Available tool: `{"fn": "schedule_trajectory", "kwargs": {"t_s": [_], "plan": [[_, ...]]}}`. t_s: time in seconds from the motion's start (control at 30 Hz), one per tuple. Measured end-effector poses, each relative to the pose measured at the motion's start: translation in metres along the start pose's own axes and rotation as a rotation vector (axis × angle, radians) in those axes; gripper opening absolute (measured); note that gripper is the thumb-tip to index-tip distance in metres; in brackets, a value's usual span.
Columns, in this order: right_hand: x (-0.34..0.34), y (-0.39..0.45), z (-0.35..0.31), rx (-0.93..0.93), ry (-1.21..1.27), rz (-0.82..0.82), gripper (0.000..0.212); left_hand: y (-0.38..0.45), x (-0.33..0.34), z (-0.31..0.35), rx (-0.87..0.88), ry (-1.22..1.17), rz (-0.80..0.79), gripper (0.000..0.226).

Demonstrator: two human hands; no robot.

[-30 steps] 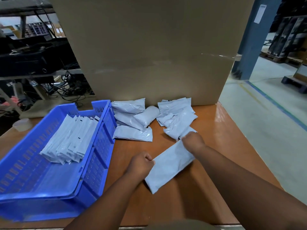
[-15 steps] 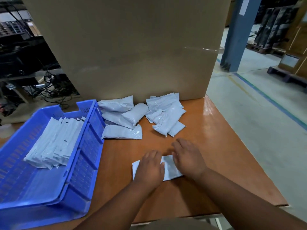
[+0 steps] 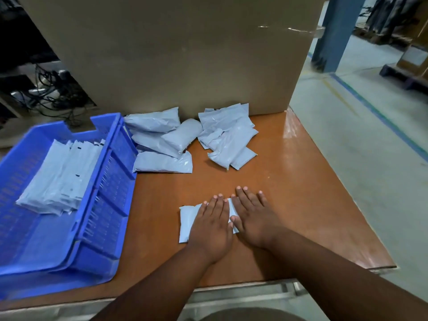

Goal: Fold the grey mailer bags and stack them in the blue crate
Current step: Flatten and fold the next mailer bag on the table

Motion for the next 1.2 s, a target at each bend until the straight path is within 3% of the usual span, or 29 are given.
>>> {"fn": "schedule_trajectory", "kwargs": {"t_s": [0.23,0.37,0.47,0.63,0.93,1.2], "plan": [[-0.010,0.001,0.000,0.027,0.027,-0.081,0.072,-0.002,-0.013,-0.003,-0.027,-0.007,-0.059,0.072],[-0.042,0.010,-0.011,0.030,0.051,0.065,0.069,-0.006,-0.041,-0.022,-0.152,0.037,0.054,0.070],[-0.052,0.029,-0.039,-0.048,0.027,0.097,0.069,-0.009,-0.051,-0.038,-0.235,0.000,0.019,0.079],[-0.018,0.048,-0.065,-0.090,0.009,-0.022,0.070,-0.024,-0.025,-0.057,-0.237,-0.056,-0.032,0.080],[0.000,0.048,-0.064,-0.080,-0.025,0.015,0.071,-0.026,-0.014,-0.062,-0.245,-0.040,-0.026,0.072],[-0.006,0.048,-0.065,-0.095,-0.022,-0.097,0.070,-0.025,-0.023,-0.062,-0.233,-0.061,-0.129,0.069]]}}
Point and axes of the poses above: each hand's wrist, its own y-axis towards the middle knuckle, its own x-axis out of the palm, z = x × y, the point moved 4 cm from there along y, towards the middle knuckle, and after that the axes turned 3 degrees about -y, right-handed, at the moved point
